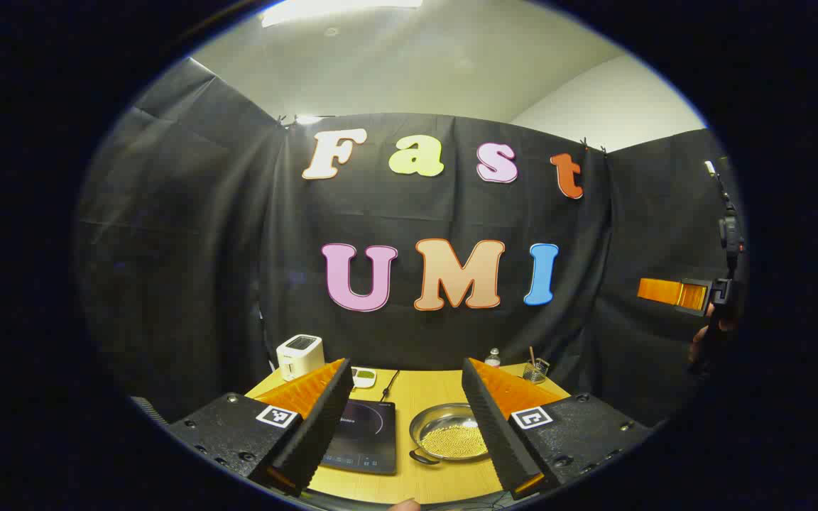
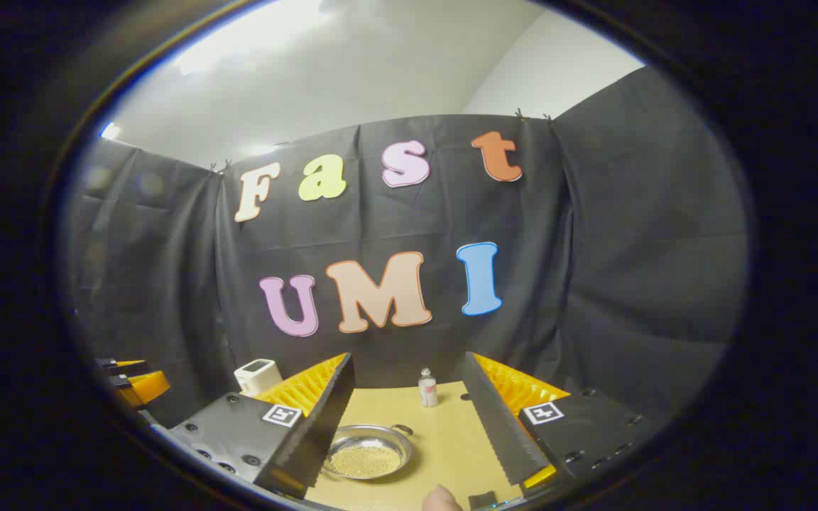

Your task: First push the handle of the pot to place it horizontally, then grasp the pot with both hands and set it on the induction cooktop.

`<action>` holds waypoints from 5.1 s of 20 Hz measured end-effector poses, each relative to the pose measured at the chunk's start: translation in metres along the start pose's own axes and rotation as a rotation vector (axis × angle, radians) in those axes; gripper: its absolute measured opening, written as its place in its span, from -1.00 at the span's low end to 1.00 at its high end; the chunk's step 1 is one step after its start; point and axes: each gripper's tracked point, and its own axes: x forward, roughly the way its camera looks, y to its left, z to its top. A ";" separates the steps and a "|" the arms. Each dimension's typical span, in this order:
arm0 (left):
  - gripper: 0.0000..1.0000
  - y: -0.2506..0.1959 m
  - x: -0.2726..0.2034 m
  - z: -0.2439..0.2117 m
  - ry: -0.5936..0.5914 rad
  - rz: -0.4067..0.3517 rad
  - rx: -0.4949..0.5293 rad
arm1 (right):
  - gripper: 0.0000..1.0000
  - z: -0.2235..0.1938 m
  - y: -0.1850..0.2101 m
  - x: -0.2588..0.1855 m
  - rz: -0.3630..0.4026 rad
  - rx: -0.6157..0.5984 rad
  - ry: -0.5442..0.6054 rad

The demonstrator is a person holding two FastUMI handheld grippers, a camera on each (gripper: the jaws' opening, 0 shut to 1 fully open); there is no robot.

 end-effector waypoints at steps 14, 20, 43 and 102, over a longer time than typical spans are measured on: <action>0.87 -0.020 0.073 0.005 -0.003 -0.030 0.013 | 0.86 -0.030 0.000 0.050 0.015 -0.109 0.049; 0.93 0.000 0.086 -0.001 0.015 -0.033 0.032 | 0.87 -0.041 0.018 0.066 0.005 -0.106 0.078; 0.88 0.039 0.096 -0.021 0.041 -0.083 0.002 | -0.94 -0.105 0.049 0.083 0.001 -0.040 0.230; 0.88 0.227 0.156 -0.146 0.223 0.093 -0.079 | -0.94 -0.529 0.261 0.090 0.108 -0.141 1.216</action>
